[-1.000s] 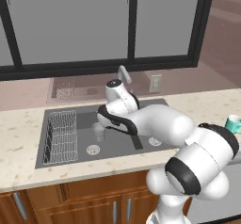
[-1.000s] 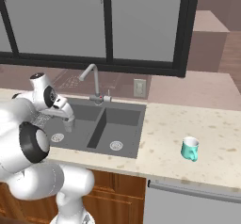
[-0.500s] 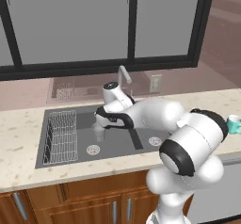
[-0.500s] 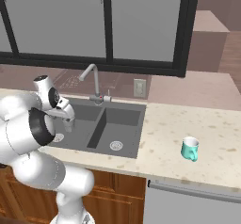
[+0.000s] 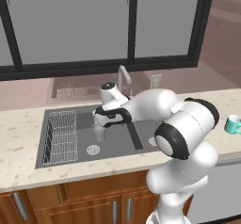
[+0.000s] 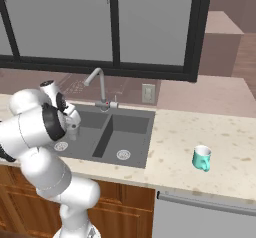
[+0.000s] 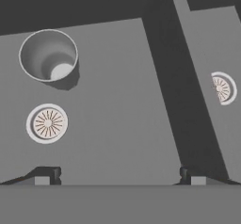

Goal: Move any existing items from the left basin to the right basin for drying. Then move the mug from the counter to the left basin of the sink for washing.

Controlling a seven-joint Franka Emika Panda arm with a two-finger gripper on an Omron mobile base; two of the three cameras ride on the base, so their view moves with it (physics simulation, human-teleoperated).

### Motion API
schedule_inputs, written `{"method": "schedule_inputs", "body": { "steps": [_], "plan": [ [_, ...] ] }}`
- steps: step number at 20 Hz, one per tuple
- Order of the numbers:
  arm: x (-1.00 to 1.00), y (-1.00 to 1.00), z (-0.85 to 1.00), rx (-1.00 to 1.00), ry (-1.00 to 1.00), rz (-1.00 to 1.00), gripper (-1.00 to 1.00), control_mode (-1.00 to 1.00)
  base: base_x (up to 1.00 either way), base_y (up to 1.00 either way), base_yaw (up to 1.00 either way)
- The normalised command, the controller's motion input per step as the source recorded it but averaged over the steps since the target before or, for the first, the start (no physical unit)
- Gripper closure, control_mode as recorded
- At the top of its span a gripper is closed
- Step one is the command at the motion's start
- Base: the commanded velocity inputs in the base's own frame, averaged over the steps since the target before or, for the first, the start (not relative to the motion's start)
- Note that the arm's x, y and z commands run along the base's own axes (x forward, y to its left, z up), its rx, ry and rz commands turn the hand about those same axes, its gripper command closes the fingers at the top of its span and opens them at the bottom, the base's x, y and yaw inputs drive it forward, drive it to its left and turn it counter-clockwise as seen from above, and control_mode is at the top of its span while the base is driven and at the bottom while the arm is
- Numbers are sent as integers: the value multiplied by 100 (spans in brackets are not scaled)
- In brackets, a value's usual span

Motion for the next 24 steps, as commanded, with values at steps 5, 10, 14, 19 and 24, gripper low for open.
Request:
{"method": "schedule_inputs", "body": {
  "steps": [5,10,14,19,24],
  "plan": [
    [27,9,-19,0,0,-1,-100,-100,0,0,0],
    [23,7,-18,0,0,-1,-100,-100,0,0,0],
    [20,1,-16,0,0,0,-100,-100,0,0,0],
    [18,0,-17,0,0,0,-100,-100,0,0,0],
    [16,0,-17,0,0,0,-100,-100,0,0,0]
  ]
}}
